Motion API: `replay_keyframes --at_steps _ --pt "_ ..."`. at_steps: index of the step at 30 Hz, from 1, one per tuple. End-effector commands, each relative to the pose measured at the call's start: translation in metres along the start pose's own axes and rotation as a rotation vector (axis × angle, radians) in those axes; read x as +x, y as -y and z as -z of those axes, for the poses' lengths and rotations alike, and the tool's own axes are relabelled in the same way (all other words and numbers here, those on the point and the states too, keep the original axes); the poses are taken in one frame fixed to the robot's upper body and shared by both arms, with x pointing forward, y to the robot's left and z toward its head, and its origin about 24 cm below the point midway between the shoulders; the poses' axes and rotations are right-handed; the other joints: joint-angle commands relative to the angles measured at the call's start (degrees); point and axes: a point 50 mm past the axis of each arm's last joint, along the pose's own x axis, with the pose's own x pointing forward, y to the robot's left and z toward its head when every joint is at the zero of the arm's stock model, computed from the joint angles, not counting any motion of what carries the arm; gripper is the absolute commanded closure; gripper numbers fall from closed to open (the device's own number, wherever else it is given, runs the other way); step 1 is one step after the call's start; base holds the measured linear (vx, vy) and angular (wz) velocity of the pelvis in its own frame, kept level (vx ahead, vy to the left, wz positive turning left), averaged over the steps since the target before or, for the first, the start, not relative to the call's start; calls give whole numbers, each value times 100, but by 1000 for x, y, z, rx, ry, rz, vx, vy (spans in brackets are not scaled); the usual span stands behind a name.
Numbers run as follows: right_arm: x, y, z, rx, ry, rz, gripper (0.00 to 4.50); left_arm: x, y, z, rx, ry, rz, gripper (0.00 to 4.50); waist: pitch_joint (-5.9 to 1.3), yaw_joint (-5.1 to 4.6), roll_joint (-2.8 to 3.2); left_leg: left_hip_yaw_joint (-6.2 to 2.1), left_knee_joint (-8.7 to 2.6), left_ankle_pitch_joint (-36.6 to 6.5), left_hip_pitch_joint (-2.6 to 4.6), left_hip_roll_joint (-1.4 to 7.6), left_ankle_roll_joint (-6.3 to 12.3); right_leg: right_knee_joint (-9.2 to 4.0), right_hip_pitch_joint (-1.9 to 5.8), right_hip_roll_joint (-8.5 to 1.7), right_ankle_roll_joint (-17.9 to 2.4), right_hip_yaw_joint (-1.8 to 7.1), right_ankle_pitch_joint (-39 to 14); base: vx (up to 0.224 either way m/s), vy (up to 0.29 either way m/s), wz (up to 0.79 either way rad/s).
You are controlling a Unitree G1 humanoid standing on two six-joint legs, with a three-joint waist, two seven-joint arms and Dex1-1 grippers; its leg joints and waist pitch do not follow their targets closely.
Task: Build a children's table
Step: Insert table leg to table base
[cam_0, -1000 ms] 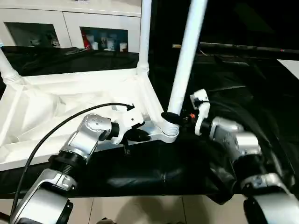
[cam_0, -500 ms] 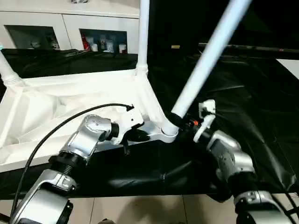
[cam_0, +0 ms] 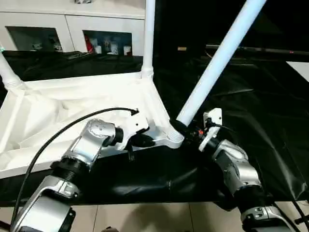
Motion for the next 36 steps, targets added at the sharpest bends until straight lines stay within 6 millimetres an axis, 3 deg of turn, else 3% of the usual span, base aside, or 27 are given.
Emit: replay_keyframes --at_steps 1,3,6,7,8,10,15,23,24,28,32,36 --pt "-5 -4 29 -19 -238 -53 261 -1 0 -8 54 19 -16 450 -360 -30 -17 28 -478 -1978 28 -11 61 -486 314 -221 -895 168 -2333 0 0 0" --pt "-4 -3 28 -23 -246 -61 261 -1 1 -8 59 16 -13 450 -347 -36 10 31 -474 -2032 52 -12 51 -527 283 -235 -805 174 -2566 0 0 0" --pt "0 -3 25 -39 -280 -102 261 0 3 -7 63 17 1 450 -351 -54 -10 17 -480 -2108 50 -13 37 -542 277 -235 -716 164 -2731 0 0 0" --pt "0 -3 25 -42 -286 -110 261 0 4 -7 64 17 4 450 -360 -59 -46 12 -478 -2090 47 -7 42 -531 279 -241 -703 162 -2722 0 0 0" --pt "1 -5 24 -54 -324 -160 261 1 5 -6 68 15 11 450 -368 -73 -78 9 -483 -2042 30 4 51 -518 287 -237 -723 161 -2617 0 0 0" --pt "2 -6 24 -58 -345 -192 261 1 6 -5 69 15 14 450 -368 -80 -59 13 -488 -2017 33 8 58 -503 280 -226 -771 170 -2479 0 0 0" --pt "0 -4 25 -61 -368 -210 261 1 6 -4 81 6 13 450 -391 -115 -91 24 -491 -2013 33 6 52 -481 295 -215 -878 174 -2146 0 0 0" --pt "-14 -8 31 -13 -333 -278 261 0 20 -5 119 29 174 450 -378 -121 1 9 -513 -2359 69 13 17 -530 283 -205 -893 169 -2264 0 0 0" --pt "-16 -8 32 -13 -335 -287 261 -1 20 -5 123 31 186 450 -360 -115 44 2 -525 -2478 87 16 15 -532 274 -214 -915 170 -2320 0 0 0" --pt "-26 -11 37 -24 -360 -339 261 -3 23 -7 140 32 230 450 -334 -133 46 -23 -544 -2837 166 13 -2 -625 257 -219 -783 145 -2896 0 0 0" --pt "-31 -13 38 -27 -365 -362 261 -4 25 -8 142 35 270 450 -343 -141 59 -39 -561 -2828 155 17 -15 -620 275 -215 -784 143 -2859 0 0 0" --pt "-33 -11 41 -39 -364 -331 261 -4 16 -7 130 24 184 450 -355 -136 69 -31 -576 -2704 140 22 -3 -599 293 -216 -879 151 -2616 0 0 0"
